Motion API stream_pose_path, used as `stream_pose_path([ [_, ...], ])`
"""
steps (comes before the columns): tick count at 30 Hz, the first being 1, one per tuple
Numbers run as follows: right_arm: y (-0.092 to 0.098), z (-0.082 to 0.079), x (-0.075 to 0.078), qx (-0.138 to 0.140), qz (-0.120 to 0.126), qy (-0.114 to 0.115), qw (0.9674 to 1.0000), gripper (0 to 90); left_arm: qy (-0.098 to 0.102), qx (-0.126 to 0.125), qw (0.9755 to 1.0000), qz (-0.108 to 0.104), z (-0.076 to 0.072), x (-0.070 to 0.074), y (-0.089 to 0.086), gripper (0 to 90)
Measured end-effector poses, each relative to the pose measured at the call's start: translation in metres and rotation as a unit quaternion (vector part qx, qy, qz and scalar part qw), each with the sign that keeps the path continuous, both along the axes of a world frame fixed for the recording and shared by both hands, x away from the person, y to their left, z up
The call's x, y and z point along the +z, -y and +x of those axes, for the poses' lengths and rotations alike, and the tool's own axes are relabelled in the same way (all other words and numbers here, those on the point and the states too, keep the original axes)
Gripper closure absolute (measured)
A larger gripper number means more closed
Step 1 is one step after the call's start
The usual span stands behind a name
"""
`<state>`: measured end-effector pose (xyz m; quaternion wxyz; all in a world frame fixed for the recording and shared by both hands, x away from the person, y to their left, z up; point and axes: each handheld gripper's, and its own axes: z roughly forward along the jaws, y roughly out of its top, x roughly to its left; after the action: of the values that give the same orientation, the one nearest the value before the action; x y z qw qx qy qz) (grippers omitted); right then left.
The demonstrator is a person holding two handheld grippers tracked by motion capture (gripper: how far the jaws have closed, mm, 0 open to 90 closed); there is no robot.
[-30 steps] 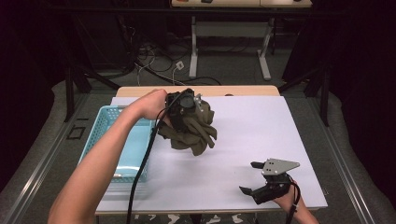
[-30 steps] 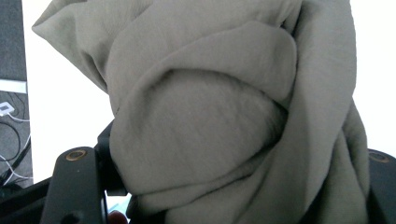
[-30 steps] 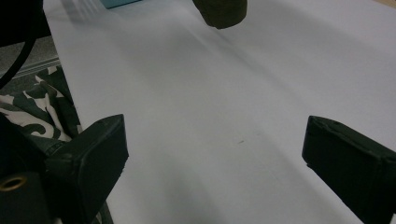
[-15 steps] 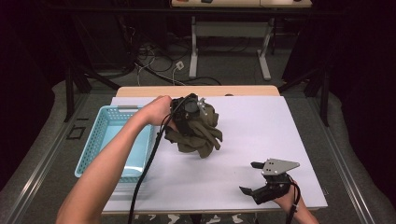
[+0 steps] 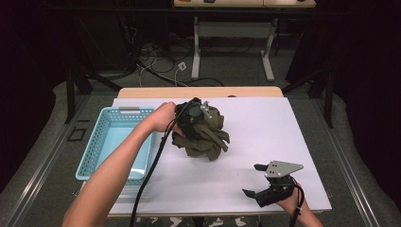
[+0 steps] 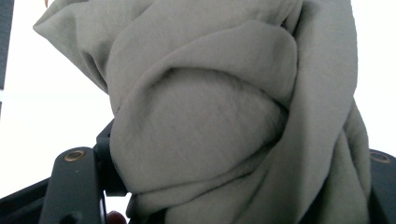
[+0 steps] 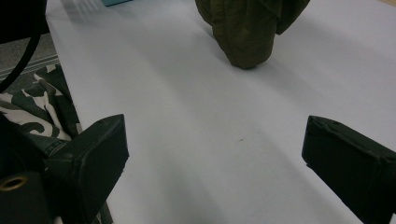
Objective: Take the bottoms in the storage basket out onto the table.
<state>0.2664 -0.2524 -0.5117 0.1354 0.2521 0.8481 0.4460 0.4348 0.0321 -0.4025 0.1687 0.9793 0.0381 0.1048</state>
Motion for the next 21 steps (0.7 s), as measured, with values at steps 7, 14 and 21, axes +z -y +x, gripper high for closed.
stream_pose_path([
  [7,0.0,0.0,0.0,-0.001,0.001,0.002,1.0,7.0,0.008,0.02,0.9998,-0.004,0.002,-0.008,0.005,28.4],
  [14,0.0,0.0,0.0,0.0,0.0,0.002,1.0,7.0,0.01,0.041,0.9991,-0.006,0.002,-0.018,0.008,28.2],
  [21,0.0,0.0,0.0,0.001,-0.001,0.002,1.0,7.0,0.014,0.072,0.9973,-0.005,0.003,-0.026,0.012,27.9],
])
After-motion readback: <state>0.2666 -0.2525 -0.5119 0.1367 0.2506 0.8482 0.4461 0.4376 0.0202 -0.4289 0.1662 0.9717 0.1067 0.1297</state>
